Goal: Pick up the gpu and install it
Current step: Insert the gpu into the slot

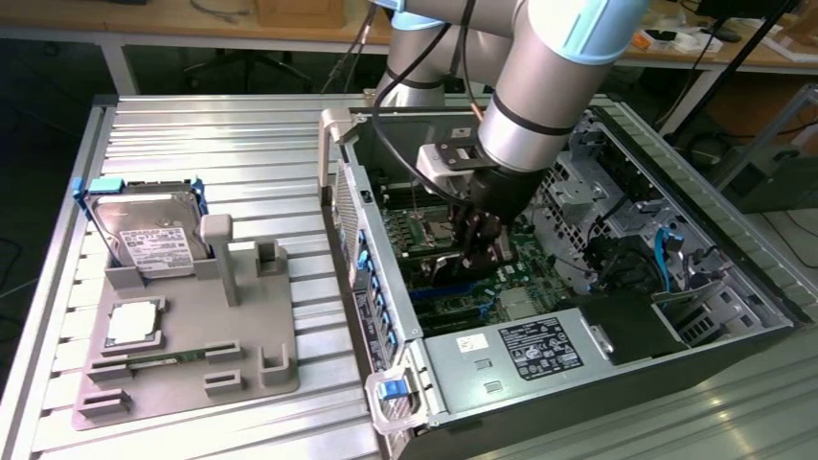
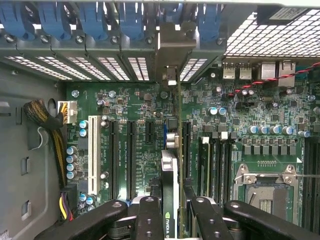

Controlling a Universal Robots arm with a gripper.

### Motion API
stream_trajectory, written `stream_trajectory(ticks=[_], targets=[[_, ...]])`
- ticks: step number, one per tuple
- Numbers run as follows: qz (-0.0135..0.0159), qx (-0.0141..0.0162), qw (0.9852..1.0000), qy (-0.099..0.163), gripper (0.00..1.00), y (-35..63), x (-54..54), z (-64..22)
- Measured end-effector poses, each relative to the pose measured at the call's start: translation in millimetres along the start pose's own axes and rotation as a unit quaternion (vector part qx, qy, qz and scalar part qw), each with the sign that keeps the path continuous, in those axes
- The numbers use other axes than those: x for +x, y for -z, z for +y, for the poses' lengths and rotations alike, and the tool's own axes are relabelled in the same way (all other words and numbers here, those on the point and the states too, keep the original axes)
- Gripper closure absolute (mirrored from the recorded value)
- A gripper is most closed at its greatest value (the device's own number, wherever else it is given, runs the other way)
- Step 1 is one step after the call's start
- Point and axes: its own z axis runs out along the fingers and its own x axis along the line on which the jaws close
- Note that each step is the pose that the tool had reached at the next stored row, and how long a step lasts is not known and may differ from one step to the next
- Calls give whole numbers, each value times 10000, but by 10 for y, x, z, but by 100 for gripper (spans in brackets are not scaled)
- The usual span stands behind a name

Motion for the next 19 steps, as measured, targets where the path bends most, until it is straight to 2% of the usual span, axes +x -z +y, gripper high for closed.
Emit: stream_trajectory(ticks=[8, 19], targets=[[1, 0, 9999, -119, 73, 0, 27, 0], [2, 0, 9999, -134, 73, -5, 44, 2]])
